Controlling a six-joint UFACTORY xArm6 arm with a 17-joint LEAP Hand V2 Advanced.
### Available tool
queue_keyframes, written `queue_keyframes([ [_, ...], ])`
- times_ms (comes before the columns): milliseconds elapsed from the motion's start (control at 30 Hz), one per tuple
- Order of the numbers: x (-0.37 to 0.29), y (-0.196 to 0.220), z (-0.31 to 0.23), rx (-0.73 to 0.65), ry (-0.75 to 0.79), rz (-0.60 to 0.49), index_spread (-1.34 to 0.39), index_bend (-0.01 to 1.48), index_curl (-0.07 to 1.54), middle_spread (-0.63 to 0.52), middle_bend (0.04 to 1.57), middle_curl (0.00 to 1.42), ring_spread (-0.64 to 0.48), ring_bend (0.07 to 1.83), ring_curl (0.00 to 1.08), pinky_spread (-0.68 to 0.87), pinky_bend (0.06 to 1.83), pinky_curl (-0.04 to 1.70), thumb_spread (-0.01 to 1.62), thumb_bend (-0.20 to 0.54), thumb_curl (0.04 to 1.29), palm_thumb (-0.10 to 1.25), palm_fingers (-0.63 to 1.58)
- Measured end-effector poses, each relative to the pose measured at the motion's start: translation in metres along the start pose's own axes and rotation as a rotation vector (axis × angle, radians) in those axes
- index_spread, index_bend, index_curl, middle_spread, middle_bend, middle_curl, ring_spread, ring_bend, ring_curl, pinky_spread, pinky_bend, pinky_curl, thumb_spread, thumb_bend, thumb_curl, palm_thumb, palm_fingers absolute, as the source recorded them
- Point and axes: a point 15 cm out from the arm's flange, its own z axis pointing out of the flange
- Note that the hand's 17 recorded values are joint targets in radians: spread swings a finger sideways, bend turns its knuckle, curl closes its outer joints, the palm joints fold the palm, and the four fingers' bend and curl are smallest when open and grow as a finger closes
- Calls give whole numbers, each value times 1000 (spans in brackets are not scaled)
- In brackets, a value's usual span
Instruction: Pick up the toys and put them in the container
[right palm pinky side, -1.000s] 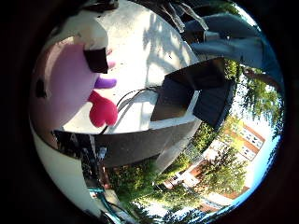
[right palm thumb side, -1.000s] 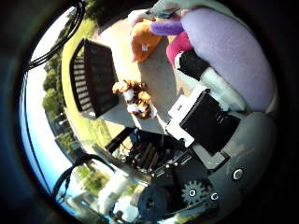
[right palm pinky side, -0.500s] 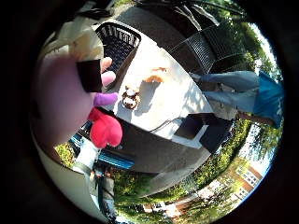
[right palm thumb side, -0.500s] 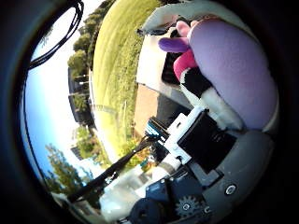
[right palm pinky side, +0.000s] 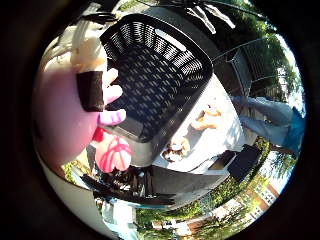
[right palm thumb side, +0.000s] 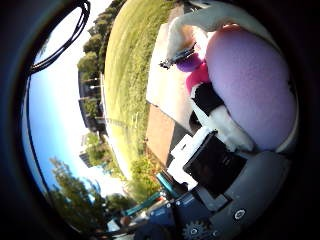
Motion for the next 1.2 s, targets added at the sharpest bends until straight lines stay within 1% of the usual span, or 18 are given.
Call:
queue_keyframes([
  [67, 11, 0, 5, -12, 1, 9, -876, 662, 819, -162, 911, 935, 11, 1292, 810, 209, 1327, 949, 1201, -33, 654, 844, 184],
  [100, 13, 3, 6, -27, -3, 9, -767, 601, 804, -118, 716, 850, 59, 1160, 776, 251, 1250, 935, 1189, -36, 638, 835, -209],
  [133, 14, 9, 8, -47, -10, 11, -713, 535, 751, -74, 568, 762, 109, 956, 688, 284, 1188, 871, 1180, -37, 624, 823, -343],
  [200, 23, 24, 6, -88, -35, 6, -626, 361, 634, -5, 328, 616, 202, 690, 517, 354, 1057, 751, 1165, -29, 596, 821, -319],
  [233, 32, 28, 0, -85, -45, 2, -614, 329, 613, 2, 293, 595, 214, 659, 495, 364, 1030, 732, 1160, -29, 592, 821, -304],
  [267, 44, 34, -11, -74, -55, -3, -592, 258, 576, 13, 232, 558, 234, 611, 458, 386, 997, 704, 1152, -27, 584, 824, -275],
  [333, 52, 38, -44, -25, -46, -28, -564, 156, 515, 30, 153, 501, 262, 544, 411, 421, 936, 655, 1135, -29, 569, 824, -205],
  [433, 52, 52, -95, 41, -22, -80, -534, 121, 436, 43, 124, 432, 290, 499, 378, 459, 882, 601, 1114, -28, 551, 830, -148],
  [533, 55, 90, -130, 44, -31, -86, -513, 130, 392, 56, 130, 391, 298, 477, 362, 477, 851, 566, 1103, -26, 537, 840, -120],
  [633, 79, 137, -155, 25, -13, -58, -491, 138, 358, 53, 144, 365, 301, 457, 351, 489, 819, 536, 1099, -29, 524, 835, -93],
  [800, 132, 215, -145, -68, 46, 22, -453, 141, 307, 53, 164, 340, 293, 440, 338, 494, 753, 479, 1098, -29, 505, 827, -50],
  [900, 170, 238, -143, -55, 94, 76, -442, 143, 288, 52, 172, 334, 293, 431, 333, 495, 735, 456, 1100, -29, 497, 821, -36],
  [1000, 197, 265, -120, -65, 85, 122, -430, 149, 271, 54, 175, 330, 287, 426, 330, 494, 718, 435, 1105, -27, 488, 817, -20],
  [1067, 209, 271, -105, -58, 92, 132, -418, 156, 264, 60, 178, 329, 285, 429, 330, 494, 706, 421, 1106, -27, 484, 817, -1],
  [1200, 226, 266, -84, -23, 124, 143, -373, 163, 261, 62, 182, 331, 279, 427, 326, 493, 684, 396, 1109, -28, 480, 812, 30],
])
